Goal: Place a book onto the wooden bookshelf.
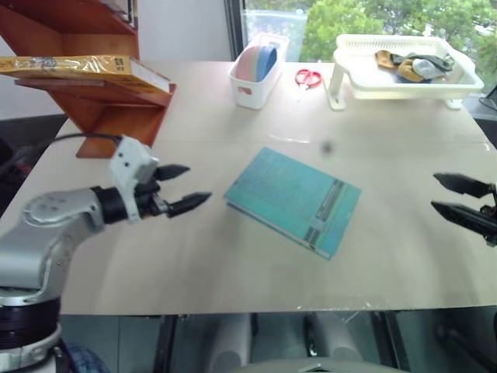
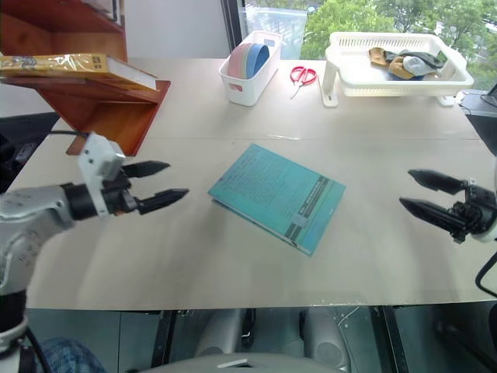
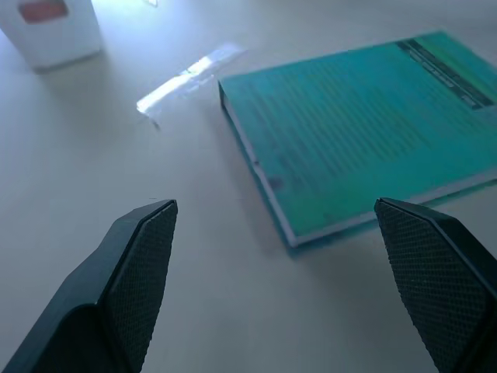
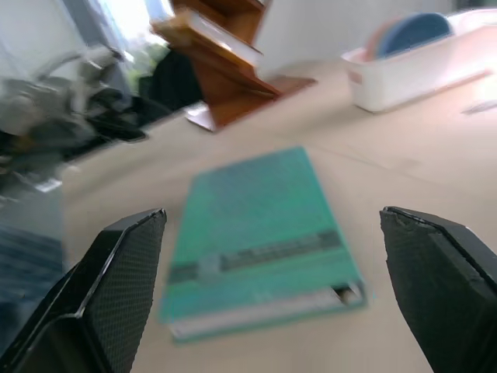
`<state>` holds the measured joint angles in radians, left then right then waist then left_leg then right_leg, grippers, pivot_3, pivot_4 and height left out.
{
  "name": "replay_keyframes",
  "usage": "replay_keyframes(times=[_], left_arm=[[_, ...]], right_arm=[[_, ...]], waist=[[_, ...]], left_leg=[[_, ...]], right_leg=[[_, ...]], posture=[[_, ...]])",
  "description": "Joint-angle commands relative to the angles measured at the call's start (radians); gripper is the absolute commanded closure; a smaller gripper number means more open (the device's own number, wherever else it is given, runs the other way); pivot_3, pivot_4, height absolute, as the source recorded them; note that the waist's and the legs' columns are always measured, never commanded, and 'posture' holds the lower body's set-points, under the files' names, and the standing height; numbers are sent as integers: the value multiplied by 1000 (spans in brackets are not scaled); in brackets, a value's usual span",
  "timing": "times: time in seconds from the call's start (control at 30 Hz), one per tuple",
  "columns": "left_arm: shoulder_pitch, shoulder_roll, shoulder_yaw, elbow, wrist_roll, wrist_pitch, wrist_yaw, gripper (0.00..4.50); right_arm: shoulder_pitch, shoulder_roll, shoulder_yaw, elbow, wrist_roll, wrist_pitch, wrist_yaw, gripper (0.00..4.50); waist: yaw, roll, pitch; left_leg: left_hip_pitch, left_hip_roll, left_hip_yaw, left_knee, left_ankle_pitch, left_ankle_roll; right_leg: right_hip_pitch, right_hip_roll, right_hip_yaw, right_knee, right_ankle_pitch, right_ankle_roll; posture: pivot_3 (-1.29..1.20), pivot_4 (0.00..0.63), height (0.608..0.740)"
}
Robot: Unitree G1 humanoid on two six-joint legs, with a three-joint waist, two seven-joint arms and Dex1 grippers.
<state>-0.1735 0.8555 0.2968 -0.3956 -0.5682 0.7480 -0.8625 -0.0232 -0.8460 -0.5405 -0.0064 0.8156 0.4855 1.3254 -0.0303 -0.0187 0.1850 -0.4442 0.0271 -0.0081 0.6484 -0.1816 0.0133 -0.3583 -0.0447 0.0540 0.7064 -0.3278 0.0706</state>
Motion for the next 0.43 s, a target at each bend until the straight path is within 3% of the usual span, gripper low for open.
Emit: replay_keyframes(times=[0.03, 0.27, 0.43], left_arm=[[63, -1, -43, 41, 92, -102, 17, 230], [74, -126, -110, 228, 154, -309, 7, 230], [57, -173, -131, 263, 147, -340, -8, 230]], right_arm=[[78, 26, -67, 31, -112, -174, -29, 0], [163, 124, -77, 109, -196, -374, -81, 0], [213, 165, -66, 117, -220, -427, -105, 0]], waist=[[1, 1, -1], [-1, 1, -2], [-1, 1, -2]], left_leg=[[0, 0, 0, 0, 0, 0], [15, 0, 2, -9, 0, 0], [14, -1, 1, -12, 0, 0]], right_leg=[[0, 0, 1, 0, 0, 0], [14, -1, 4, -12, 0, 0], [13, -2, 4, -13, 0, 0]], posture=[[0, 150, 740], [0, 150, 740], [0, 150, 740]])
